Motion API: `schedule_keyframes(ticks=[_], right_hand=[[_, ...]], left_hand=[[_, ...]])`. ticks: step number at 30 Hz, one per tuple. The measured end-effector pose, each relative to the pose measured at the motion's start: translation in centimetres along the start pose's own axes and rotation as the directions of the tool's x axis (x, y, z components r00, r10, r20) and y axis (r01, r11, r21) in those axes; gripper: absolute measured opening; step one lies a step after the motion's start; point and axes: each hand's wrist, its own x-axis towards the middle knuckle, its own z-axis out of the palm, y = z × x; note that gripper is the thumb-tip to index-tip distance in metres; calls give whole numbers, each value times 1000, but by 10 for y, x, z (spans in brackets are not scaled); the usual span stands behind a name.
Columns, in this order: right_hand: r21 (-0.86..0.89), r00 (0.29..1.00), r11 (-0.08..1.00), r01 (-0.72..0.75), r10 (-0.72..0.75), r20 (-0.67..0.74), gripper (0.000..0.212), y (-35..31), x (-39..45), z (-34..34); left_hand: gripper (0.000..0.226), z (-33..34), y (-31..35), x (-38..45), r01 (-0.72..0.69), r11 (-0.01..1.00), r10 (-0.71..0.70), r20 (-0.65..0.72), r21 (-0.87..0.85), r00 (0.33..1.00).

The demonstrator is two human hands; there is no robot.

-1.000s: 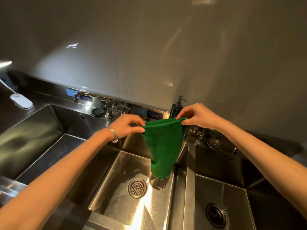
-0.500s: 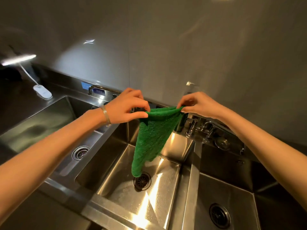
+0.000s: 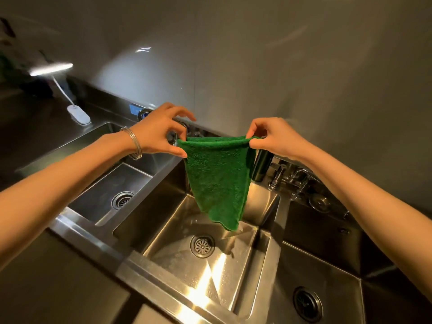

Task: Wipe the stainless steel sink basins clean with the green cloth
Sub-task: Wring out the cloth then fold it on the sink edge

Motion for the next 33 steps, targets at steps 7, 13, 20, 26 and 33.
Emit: schedule_keyframes(ticks=[7, 13, 20, 26, 33], right_hand=[[78, 997, 996, -38, 43, -63, 20, -15, 33, 24], [115, 990, 984, -135, 139, -23, 22, -33, 64, 67], [72, 970, 975, -211, 218, -107, 18, -68, 105, 106], [107, 933, 963, -249, 268, -242, 16, -112, 121, 132], [159, 932, 932, -325, 345, -114, 19, -157, 84, 210]], left_hand=[[29, 2, -28, -14, 386, 828, -414, 21, -407, 910], [27, 11, -84, -35, 487, 670, -487, 163, -560, 858], [23, -2, -153, -41, 415, 716, -397, 161, -561, 903], [21, -20, -201, -62, 282, 743, -298, 77, -607, 951], [22, -1, -222, -150, 288, 690, -153, 256, -663, 955]])
